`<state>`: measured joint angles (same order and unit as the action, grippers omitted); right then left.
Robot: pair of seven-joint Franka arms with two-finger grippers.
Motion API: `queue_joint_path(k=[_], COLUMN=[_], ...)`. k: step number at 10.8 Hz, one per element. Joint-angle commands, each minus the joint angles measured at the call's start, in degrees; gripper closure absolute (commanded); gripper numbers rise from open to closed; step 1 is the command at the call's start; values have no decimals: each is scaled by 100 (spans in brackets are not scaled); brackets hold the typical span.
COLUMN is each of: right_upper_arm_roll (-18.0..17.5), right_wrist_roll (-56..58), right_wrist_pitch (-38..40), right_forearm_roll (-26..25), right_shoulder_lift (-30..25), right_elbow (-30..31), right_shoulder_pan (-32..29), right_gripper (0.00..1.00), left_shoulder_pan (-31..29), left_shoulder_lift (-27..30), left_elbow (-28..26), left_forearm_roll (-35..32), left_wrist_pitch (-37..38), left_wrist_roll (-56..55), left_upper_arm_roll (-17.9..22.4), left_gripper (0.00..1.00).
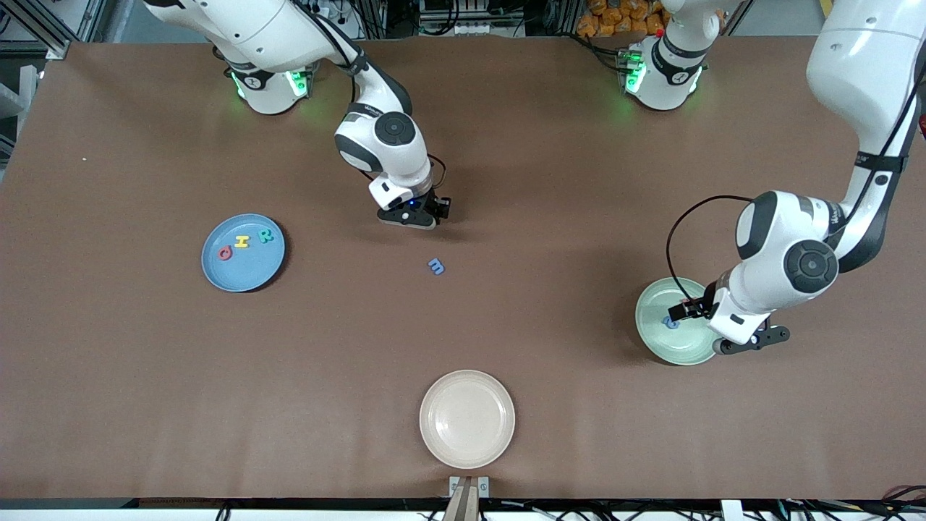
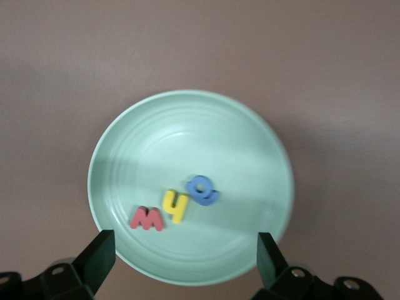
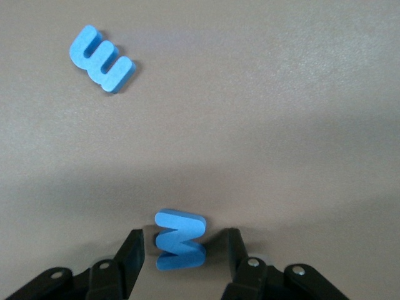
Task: Sort uppercase to blue plate, lowercase to green plate
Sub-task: 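Release the M onto the green plate while the right gripper grasps the W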
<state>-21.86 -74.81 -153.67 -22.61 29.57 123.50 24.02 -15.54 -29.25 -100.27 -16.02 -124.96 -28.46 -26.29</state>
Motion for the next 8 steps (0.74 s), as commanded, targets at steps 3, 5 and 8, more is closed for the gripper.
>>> queue_joint_path(k=[3, 5, 8], right_upper_arm_roll=[-20, -20, -20], right_wrist_roll=[-227, -235, -235], right_wrist_pitch=[-13, -13, -5], right_forearm_roll=[-191, -199, -226], right_shoulder_lift=[93, 111, 137], right_elbow=[-133, -133, -133], right_shoulder_pan=[-11, -11, 33], right_gripper=[57, 58, 65], left_shoulder_pan=[-1, 34, 78], left_shoulder_lift=[288, 288, 279], left_elbow=[569, 692, 745], left_forearm_roll=[90, 72, 64], left_wrist_pitch=[911, 956, 956], left_wrist_roll=[-299, -606, -757], left_upper_arm_roll=[-841, -1061, -1106], left_gripper=[0, 0, 0])
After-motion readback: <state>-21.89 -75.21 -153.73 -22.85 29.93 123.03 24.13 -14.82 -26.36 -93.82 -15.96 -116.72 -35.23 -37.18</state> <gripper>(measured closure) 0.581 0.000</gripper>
